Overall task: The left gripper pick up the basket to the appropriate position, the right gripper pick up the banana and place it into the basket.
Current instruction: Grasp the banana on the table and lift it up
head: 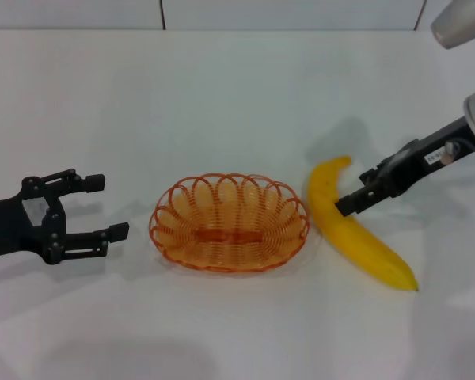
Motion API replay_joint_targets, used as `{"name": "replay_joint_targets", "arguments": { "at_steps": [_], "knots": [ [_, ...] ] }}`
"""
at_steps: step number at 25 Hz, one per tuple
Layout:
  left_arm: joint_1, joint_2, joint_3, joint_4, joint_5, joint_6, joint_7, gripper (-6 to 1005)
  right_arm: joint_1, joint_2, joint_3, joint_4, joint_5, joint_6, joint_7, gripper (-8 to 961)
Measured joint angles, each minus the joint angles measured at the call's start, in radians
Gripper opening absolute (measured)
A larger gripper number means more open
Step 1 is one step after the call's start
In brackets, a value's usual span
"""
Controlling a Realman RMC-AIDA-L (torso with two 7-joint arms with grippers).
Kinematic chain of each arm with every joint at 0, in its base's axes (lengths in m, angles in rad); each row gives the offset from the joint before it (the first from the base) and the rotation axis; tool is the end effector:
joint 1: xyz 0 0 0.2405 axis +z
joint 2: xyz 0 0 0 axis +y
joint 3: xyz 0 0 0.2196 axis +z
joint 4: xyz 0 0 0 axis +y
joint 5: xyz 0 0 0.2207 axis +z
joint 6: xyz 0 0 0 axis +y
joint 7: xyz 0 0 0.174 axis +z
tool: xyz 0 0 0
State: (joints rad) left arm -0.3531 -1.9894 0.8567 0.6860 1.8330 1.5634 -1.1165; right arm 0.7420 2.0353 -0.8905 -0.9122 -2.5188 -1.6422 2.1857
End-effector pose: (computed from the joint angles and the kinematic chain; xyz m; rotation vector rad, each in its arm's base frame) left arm -0.2723 0.3028 0.0170 -2.7030 -0.3357 -0.5796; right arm 0.2083 0.3601 0.0088 -2.7709 1.1542 -0.1988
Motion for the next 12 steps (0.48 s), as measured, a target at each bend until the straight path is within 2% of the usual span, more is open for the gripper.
{"name": "replay_joint_targets", "arguments": {
  "at_steps": [7, 12],
  "knots": [
    [0.004, 0.003, 0.008, 0.000, 0.001, -0.001, 0.001, 879, 0.046, 0.000, -0.005, 0.085, 0.009, 0.039, 0.042, 888],
    [-0.002, 0.001, 0.015, -0.002, 0.015, -0.001, 0.002, 878, 0.051, 0.000, -0.018, 0.150, 0.007, 0.088, 0.040, 888]
  ]
}}
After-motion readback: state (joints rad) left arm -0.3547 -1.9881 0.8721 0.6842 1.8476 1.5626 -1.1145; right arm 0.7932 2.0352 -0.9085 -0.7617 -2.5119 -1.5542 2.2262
